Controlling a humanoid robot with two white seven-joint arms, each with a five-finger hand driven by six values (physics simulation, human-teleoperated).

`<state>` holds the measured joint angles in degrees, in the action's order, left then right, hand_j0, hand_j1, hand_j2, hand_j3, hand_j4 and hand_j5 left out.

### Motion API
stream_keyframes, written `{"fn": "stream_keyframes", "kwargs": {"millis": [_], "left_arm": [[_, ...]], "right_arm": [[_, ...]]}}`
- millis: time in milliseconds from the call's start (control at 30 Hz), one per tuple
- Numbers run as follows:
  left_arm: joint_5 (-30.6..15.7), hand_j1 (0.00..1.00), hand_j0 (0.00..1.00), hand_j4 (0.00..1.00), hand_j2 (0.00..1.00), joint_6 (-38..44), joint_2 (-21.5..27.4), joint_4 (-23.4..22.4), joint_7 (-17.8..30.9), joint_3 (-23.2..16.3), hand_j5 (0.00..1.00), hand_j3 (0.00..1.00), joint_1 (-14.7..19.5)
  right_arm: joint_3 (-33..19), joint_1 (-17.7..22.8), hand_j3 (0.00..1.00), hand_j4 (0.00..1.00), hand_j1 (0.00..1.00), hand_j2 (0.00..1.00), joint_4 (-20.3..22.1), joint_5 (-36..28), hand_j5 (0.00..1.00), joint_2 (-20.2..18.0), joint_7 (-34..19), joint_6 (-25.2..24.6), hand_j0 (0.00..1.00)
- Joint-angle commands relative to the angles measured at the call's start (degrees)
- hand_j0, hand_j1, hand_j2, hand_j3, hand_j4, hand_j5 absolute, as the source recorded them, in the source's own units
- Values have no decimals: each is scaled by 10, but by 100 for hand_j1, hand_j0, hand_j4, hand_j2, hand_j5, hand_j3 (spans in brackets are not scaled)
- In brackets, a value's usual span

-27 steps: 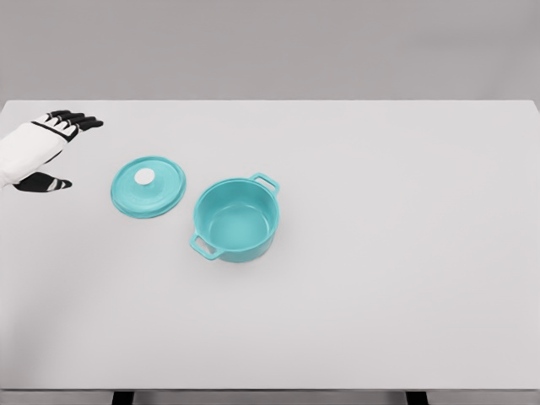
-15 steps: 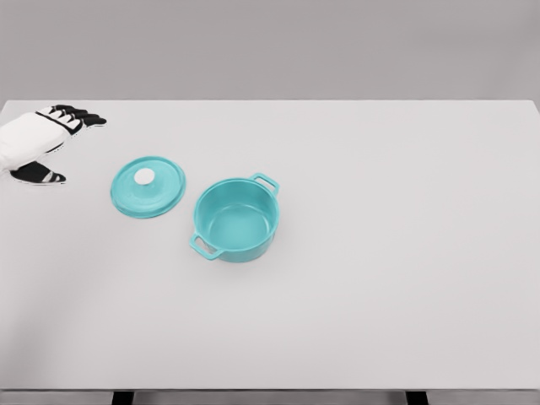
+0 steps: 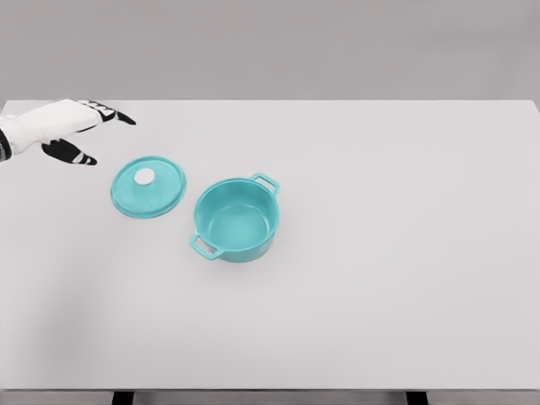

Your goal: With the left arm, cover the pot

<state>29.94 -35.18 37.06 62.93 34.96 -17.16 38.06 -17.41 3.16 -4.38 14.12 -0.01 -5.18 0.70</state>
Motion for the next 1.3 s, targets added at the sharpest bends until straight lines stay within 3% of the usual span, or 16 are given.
{"fn": "stream_keyframes", "kwargs": {"millis": [0, 500, 833, 1267], "left_arm": [[-7, 82, 82, 82, 82, 2, -1, 0, 0, -9, 82, 82, 0], [0, 82, 82, 82, 82, 2, -38, -4, 0, -20, 82, 82, -9], [11, 82, 82, 82, 82, 2, -38, -4, 0, -20, 82, 82, -31], [21, 79, 79, 79, 79, 2, -48, -5, 0, -20, 79, 79, -35]], "right_arm": [[0, 0, 100, 100, 100, 100, 0, -1, 100, 0, 0, 0, 100], [0, 0, 100, 100, 100, 100, 0, 0, 100, 0, 0, 0, 100], [0, 0, 100, 100, 100, 100, 0, 0, 100, 0, 0, 0, 100], [0, 0, 100, 100, 100, 100, 0, 0, 100, 0, 0, 0, 100]]}}
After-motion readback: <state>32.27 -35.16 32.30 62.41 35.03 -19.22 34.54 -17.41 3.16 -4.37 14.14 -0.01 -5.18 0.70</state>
